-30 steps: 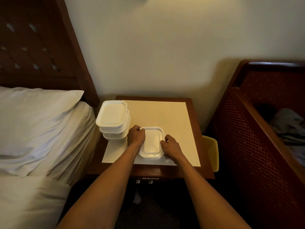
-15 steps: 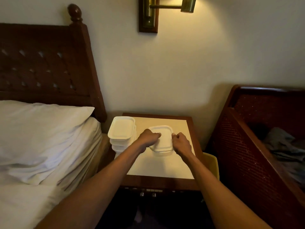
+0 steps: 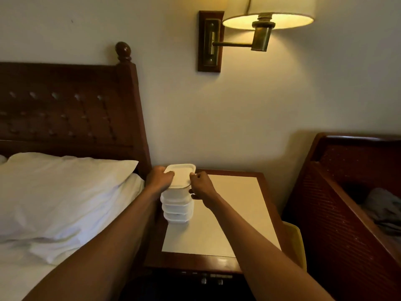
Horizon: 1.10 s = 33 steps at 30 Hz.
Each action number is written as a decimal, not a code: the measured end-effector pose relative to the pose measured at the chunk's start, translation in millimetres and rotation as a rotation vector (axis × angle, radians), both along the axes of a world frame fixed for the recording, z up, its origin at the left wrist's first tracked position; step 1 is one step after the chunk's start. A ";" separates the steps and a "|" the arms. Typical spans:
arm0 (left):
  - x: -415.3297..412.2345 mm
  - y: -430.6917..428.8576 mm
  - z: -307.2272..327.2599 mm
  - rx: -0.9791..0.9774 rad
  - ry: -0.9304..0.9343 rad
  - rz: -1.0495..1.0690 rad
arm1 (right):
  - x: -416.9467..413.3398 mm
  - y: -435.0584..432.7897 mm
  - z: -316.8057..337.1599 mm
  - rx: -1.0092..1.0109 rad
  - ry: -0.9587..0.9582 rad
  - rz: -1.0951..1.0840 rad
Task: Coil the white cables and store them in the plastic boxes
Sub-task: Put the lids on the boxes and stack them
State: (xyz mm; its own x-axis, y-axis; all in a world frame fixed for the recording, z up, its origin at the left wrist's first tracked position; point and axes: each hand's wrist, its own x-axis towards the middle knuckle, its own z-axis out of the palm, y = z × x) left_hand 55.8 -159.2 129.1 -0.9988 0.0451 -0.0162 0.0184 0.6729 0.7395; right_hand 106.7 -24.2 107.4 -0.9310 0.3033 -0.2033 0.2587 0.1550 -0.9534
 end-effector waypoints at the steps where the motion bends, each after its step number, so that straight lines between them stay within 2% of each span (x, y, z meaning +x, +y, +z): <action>1: -1.3 -3.3 -6.5 0.006 -0.001 0.003 | -4.0 -3.6 -4.6 0.025 -0.018 -0.008; 5: -4.7 -7.7 -30.5 0.010 0.008 -0.025 | -11.4 -5.3 -23.0 0.189 -0.085 -0.013; 12: -8.9 -9.3 -46.1 0.073 0.096 -0.081 | -14.4 0.1 -32.3 0.267 -0.060 0.001; 18: -4.6 -10.5 -51.5 0.123 0.102 -0.054 | -12.5 2.4 -35.4 0.218 -0.004 0.014; 22: 14.0 -25.3 -63.5 0.355 0.076 0.075 | 0.2 8.9 -51.8 0.133 0.025 -0.078; 24: 28.8 -38.5 -85.2 0.369 0.070 0.170 | 8.8 13.9 -67.4 0.121 -0.013 -0.141; 28: 49.3 -58.2 -134.2 0.325 -0.092 0.213 | 26.3 18.0 -104.2 0.145 -0.132 -0.119; 33: 60.3 -37.8 -160.1 0.615 -0.340 0.135 | 36.8 5.1 -133.3 0.087 -0.161 -0.031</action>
State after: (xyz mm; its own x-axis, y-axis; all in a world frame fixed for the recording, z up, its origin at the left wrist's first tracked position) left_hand 116.1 -197.0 -31.0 -0.9406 0.0228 -0.3386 -0.3342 0.1121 0.9358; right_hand 143.5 -19.2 -25.9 -0.8783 0.3547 -0.3205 0.4128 0.2248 -0.8826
